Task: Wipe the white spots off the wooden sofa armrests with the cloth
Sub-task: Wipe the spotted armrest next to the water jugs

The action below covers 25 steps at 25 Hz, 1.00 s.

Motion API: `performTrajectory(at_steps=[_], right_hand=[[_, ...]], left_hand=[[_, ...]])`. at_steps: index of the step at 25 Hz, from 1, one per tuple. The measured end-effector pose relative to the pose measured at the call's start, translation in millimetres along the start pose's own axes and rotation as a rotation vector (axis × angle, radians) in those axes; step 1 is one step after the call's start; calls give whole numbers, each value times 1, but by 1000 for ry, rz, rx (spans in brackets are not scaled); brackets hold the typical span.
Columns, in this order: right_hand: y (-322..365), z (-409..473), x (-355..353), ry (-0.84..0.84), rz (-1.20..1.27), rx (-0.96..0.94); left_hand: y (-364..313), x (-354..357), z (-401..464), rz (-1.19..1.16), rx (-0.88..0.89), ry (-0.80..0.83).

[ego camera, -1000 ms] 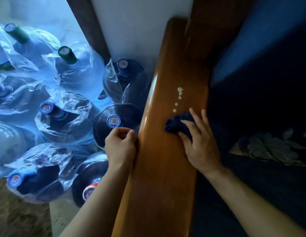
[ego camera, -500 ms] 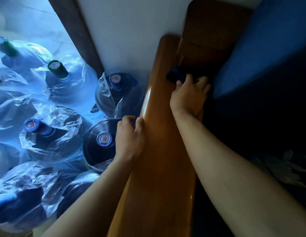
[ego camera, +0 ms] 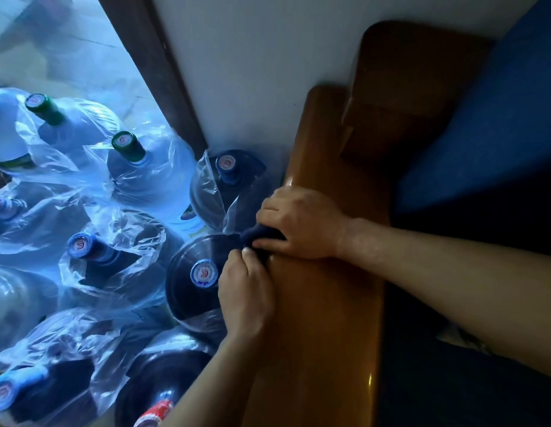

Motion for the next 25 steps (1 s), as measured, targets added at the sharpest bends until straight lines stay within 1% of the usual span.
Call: performTrajectory(at_steps=[1,2,4,5,6,7,8,9,11,13,14,16,17,18,19,20,21,23,24,25], right_hand=[[-10,6,-2,17,-6,31],[-35,18,-9,-11,-19,132],[-109,46,-31,-86,-128,466],[-142,55,-38,-76,-163,628],[-163,58,-41,-66,-194,748],[-175,62,-41,-60,-213,824],[-178,66,-40,-71,-196,846],[-171,66,-36,-77,-149,834],[-133,48,-32,-158,-13,732],[-72,9,-22,-209,180,579],[-33,-13,-15,-194,262,468],[52,-54,3,-81,367,203],[83,-66,13,-14,340,49],[91,-72,20,20,281,-68],[79,-67,15,4,227,-109],[52,-54,7,-29,187,-51],[10,-37,-3,-64,179,112],[-77,-32,-25,-223,251,492],[-101,-46,-25,-293,299,671],[-106,-68,-21,-369,317,827]], left_hand=[[1,-2,0,2,-5,-16],[0,-2,0,19,1,-21],[-3,2,0,66,25,-16],[-2,3,-1,81,43,-13],[-2,3,-1,86,60,-11],[-3,3,-1,84,76,-12],[-4,4,0,86,89,-14],[-4,4,1,92,89,-13],[-4,4,1,55,72,7],[2,-2,-1,-101,18,-1],[10,-11,-3,-181,-23,-23],[33,-27,-10,-263,-81,-31],[46,-30,-15,-304,-97,22],[56,-28,-22,-356,-120,110],[64,-23,-31,-384,-148,207],[69,-19,-38,-369,-151,284],[69,-17,-40,-312,-124,325],[65,-17,-42,-185,-47,317],[62,-18,-42,-158,-29,293],[60,-20,-44,-152,-19,275]])
Point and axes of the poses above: each hand's wrist, its own z-axis towards the middle knuckle, its own x-axis out of the palm, y = z × x, the point moved 10 cm from there along z, towards the middle knuckle, and after that the axes turned 5 degrees about y, right-handed, at the moved point
